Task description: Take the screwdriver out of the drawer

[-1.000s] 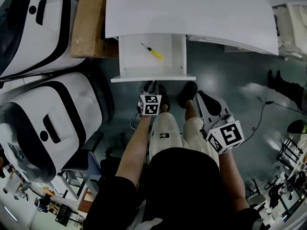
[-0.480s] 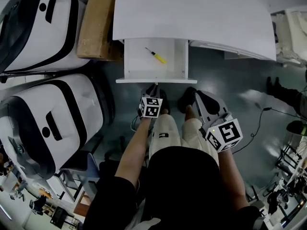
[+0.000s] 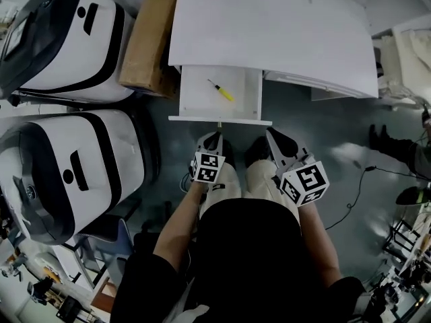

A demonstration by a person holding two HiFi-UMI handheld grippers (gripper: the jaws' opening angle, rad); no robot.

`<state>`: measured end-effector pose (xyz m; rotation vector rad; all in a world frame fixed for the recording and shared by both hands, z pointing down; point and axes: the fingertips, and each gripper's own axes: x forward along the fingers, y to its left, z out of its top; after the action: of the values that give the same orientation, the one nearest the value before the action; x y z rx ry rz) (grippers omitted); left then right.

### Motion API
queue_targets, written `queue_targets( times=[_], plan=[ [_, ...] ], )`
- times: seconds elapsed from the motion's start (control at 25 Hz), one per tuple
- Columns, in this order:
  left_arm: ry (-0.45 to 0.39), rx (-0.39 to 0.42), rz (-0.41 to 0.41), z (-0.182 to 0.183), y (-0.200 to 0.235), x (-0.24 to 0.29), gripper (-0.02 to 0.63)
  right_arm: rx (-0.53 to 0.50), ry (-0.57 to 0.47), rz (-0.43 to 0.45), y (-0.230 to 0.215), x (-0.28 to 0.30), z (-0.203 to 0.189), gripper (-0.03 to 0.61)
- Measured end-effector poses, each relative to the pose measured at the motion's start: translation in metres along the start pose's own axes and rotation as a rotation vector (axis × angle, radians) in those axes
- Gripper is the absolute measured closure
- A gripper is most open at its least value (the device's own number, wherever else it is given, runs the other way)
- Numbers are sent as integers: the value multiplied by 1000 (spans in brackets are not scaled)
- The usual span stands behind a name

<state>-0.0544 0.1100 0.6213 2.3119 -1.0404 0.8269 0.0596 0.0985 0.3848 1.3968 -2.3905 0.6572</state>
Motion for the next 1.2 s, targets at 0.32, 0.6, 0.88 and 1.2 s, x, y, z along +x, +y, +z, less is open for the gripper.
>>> queue_targets(
  times=[0.32, 0.6, 0.88, 1.2],
  plan=[
    [-130, -39, 28, 62, 1, -51, 589, -40, 33, 77, -3, 15, -2, 560],
    [-219, -139, 49, 119, 1, -72, 589, -89, 132, 177, -21, 55, -8, 560],
    [-282, -242, 144, 164, 13, -75, 589, -157, 272, 284, -45, 120, -22, 560],
    [-302, -357, 239, 179, 29, -66, 589, -263, 463, 374, -63, 193, -61, 552]
  ],
)
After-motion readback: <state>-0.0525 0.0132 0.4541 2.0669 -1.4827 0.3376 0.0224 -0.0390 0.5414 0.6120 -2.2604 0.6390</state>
